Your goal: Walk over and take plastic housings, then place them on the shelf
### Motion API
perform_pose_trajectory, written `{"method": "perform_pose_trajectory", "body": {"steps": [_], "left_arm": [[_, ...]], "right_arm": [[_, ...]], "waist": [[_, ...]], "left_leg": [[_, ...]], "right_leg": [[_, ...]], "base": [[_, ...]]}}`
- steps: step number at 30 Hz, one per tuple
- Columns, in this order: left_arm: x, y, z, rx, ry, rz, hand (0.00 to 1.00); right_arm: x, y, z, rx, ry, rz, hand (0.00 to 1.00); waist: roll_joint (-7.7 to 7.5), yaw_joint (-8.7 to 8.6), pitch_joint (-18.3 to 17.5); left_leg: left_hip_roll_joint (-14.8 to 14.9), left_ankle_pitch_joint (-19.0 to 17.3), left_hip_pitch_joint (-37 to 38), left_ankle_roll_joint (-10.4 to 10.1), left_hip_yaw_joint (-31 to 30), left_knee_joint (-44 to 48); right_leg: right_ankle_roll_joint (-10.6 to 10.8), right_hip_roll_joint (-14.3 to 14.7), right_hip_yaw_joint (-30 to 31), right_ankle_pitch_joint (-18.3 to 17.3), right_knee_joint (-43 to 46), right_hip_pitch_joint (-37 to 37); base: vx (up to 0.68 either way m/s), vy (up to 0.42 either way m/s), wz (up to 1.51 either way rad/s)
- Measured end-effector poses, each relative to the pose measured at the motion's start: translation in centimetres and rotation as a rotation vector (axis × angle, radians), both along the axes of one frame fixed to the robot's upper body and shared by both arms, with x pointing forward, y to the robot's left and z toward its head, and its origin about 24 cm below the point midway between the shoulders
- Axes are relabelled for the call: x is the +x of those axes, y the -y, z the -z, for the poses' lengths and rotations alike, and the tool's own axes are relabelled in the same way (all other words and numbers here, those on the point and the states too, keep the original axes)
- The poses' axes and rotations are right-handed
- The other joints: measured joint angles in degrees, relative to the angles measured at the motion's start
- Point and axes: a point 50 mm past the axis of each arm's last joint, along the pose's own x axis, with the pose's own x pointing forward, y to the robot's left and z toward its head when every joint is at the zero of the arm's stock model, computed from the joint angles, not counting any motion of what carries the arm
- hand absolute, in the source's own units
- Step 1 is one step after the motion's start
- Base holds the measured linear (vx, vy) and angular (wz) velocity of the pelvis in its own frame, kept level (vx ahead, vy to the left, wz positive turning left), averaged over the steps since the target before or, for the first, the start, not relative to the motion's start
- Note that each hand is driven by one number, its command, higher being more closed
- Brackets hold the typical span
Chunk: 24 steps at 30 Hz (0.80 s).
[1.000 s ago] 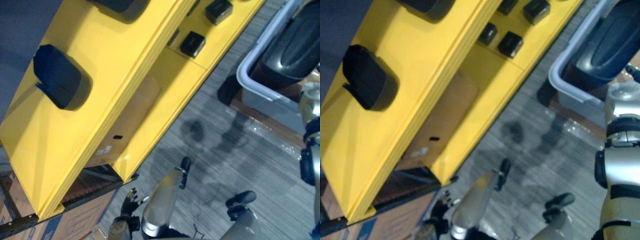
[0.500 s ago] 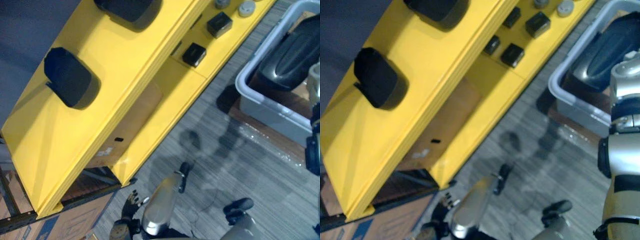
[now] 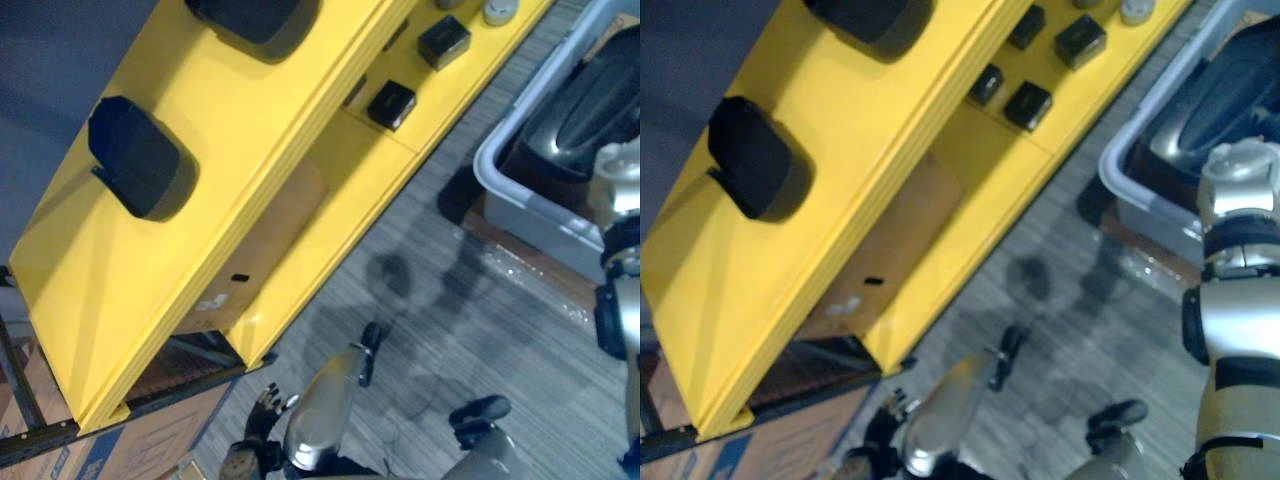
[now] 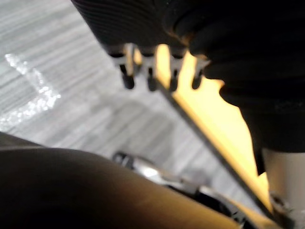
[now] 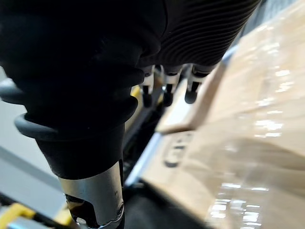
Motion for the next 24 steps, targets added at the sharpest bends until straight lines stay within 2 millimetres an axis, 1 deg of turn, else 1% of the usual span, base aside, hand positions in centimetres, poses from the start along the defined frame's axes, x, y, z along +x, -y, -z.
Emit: {"method": "perform_pose_trajectory", "body": {"steps": [1,5,7,12,16,17,22,24], "left_arm": [[0.0,0.0,0.0,0.0,0.0,0.0,0.0],[0.0,0.2,0.0,-0.002,0.002,0.009,0.0],[0.0,0.2,0.0,-0.005,0.0,0.008,0.0],[-0.1,0.3,0.0,-0.002,-0.005,0.014,0.0],[-0.2,0.3,0.1,0.0,-0.014,0.024,0.0],[-0.2,0.3,0.1,0.001,-0.014,0.026,0.0],[-0.3,0.3,0.2,0.001,-0.019,0.027,0.0],[-0.3,0.3,0.2,0.001,-0.018,0.027,0.0]], "right_arm": [[0.0,0.0,0.0,0.003,-0.002,0.003,0.0],[-0.4,0.7,2.0,0.075,-0.053,0.016,0.0],[-0.4,0.8,2.5,0.093,-0.08,-0.006,0.0],[-0.9,1.9,2.1,0.086,-0.12,-0.06,0.0],[-1.1,2.4,1.9,0.078,-0.143,-0.095,0.0],[-1.1,2.5,1.8,0.077,-0.144,-0.104,1.0],[-1.7,3.5,1.2,0.068,-0.166,-0.126,1.0],[-2.4,4.6,0.8,0.078,-0.211,-0.155,1.0]], "waist": [[0.0,0.05,0.0],[0.06,0.77,0.0],[0.11,0.94,-0.1],[0.26,1.0,-0.2],[0.27,1.04,-0.2],[0.28,1.05,-0.2],[0.28,1.07,-0.2],[0.28,1.04,-0.2]], "left_leg": [[0.0,0.0,-0.3,0.0,0.0,0.1],[0.0,0.0,-0.5,0.0,0.0,0.2],[-0.1,0.0,-0.6,0.0,0.0,0.2],[-0.1,-0.1,-1.3,0.0,-0.4,0.3],[-0.1,-0.1,-1.6,0.0,-0.5,0.4],[-0.1,-0.1,-1.9,0.0,-0.5,0.5],[-0.1,-0.1,-2.3,0.0,-0.5,0.7],[-0.1,-0.1,-2.3,0.0,-0.5,0.7]], "right_leg": [[0.0,0.0,0.0,0.0,0.0,-0.2],[0.0,0.0,0.0,0.0,-0.1,-0.4],[0.0,0.0,-0.1,0.0,-0.2,-0.4],[-0.2,0.0,-0.6,-0.1,-0.3,-0.7],[-0.2,-0.1,-1.1,-0.2,-0.3,-0.9],[-0.2,-0.1,-1.2,-0.1,-0.3,-1.2],[0.0,-0.1,-1.4,0.0,-0.4,-1.4],[0.0,-0.1,-1.4,0.1,-0.4,-1.4]], "base": [[0.0,0.0,0.0],[0.0,0.0,0.0],[0.0,0.0,0.0],[-0.01,0.003,0.02],[-0.04,0.008,0.01],[-0.04,0.005,-0.01],[-0.01,0.001,0.0],[0.0,0.0,0.0]]}}
